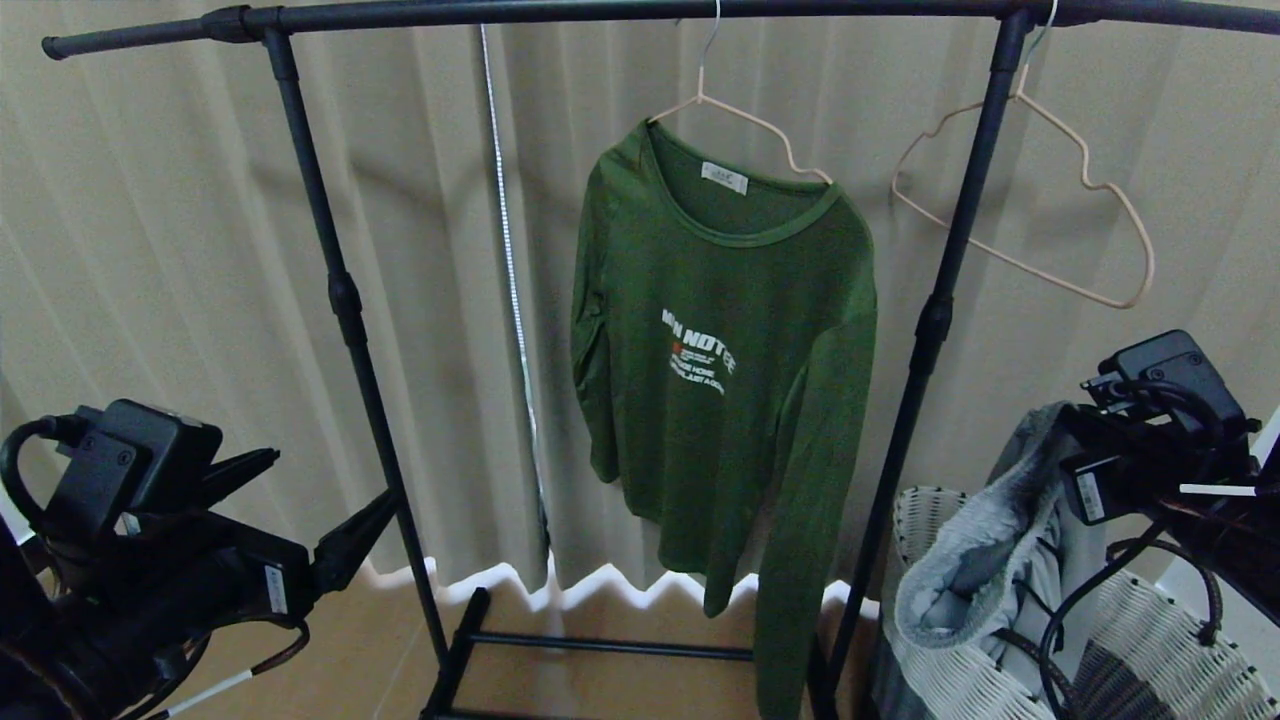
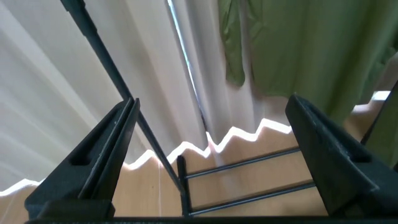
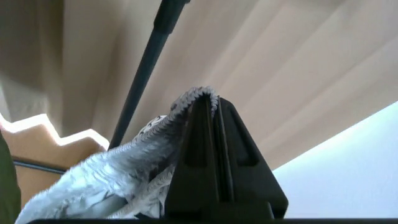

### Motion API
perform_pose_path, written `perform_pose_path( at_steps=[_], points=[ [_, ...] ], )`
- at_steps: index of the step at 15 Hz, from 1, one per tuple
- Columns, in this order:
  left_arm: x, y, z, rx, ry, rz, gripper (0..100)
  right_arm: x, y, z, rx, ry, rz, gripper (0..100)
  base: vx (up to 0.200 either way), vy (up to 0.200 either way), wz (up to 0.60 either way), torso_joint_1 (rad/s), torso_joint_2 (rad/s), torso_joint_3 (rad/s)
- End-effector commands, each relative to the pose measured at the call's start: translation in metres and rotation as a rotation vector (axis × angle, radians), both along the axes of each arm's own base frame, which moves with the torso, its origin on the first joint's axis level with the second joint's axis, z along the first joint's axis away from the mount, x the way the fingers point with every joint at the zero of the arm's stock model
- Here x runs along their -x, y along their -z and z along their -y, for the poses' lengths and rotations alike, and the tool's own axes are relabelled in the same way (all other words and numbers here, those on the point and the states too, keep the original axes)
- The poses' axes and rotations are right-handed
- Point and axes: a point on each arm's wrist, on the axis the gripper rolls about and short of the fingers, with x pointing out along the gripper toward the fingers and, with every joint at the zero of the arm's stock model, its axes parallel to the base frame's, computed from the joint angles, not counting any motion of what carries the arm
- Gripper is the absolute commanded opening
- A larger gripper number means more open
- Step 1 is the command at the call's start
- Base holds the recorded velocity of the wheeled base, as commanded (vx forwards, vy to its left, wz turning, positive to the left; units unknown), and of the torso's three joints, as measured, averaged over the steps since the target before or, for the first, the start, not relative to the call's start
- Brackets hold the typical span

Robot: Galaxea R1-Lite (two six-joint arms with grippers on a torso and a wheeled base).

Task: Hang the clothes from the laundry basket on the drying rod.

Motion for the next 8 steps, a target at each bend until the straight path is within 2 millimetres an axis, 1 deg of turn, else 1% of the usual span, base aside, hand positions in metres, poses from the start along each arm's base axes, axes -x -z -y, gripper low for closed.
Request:
perform_pose_path(
  at_steps=[1,5,6,8],
  points=[
    [0.0022,-0.0021,-0.0008,0.004,0.001,0.012,100,0.0002,0.0011,0.0000,0.001,-0.001,-0.004,0,0.000,0.200,0.00,-0.012,0.00,0.002],
    [0.0027,-0.0020,-0.0010,0.003,0.001,0.012,100,0.0002,0.0011,0.0000,0.001,-0.001,-0.004,0,0.000,0.200,0.00,0.006,0.00,0.004],
    [0.0023,0.0008,-0.0009,-0.002,0.001,-0.001,100,0.0000,0.0007,-0.0001,-0.001,0.000,-0.003,0,0.000,0.200,0.00,-0.002,0.00,0.002],
    [0.0011,0.0058,0.0009,-0.010,0.009,-0.026,100,0.0002,0.0001,-0.0001,-0.005,-0.001,0.002,0,0.000,0.000,0.00,0.000,0.00,0.000]
  ],
)
